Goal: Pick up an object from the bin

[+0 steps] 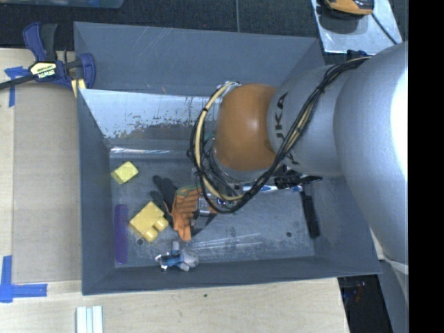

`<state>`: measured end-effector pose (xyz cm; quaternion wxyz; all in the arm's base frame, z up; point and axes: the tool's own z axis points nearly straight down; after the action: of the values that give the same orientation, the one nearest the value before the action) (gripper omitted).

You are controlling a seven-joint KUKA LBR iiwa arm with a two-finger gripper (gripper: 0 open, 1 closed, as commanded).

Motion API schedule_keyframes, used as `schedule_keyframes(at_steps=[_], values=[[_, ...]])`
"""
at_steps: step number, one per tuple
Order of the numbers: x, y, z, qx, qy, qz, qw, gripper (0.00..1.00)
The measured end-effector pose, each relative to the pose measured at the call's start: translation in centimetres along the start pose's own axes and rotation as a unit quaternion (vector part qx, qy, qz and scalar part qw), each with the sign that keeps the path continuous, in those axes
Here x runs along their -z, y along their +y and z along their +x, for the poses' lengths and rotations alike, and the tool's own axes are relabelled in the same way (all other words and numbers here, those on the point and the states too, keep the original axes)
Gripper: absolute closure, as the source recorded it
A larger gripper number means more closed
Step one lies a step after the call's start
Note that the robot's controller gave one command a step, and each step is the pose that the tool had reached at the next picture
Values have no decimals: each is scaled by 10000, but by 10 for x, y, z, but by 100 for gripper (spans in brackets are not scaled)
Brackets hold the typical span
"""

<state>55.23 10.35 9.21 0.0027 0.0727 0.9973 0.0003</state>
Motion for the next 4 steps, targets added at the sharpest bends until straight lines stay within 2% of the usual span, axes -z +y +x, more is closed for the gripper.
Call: schedule_keyframes(at_steps=[1, 2, 3, 4], values=[[-16, -2, 4, -531, 24, 1, 9986, 0], [-21, 9, -9, -706, -26, -12, 9975, 0], [-17, 1, -1, -603, -21, -9, 9982, 100], [-17, 1, -1, -604, -21, -9, 9982, 100]])
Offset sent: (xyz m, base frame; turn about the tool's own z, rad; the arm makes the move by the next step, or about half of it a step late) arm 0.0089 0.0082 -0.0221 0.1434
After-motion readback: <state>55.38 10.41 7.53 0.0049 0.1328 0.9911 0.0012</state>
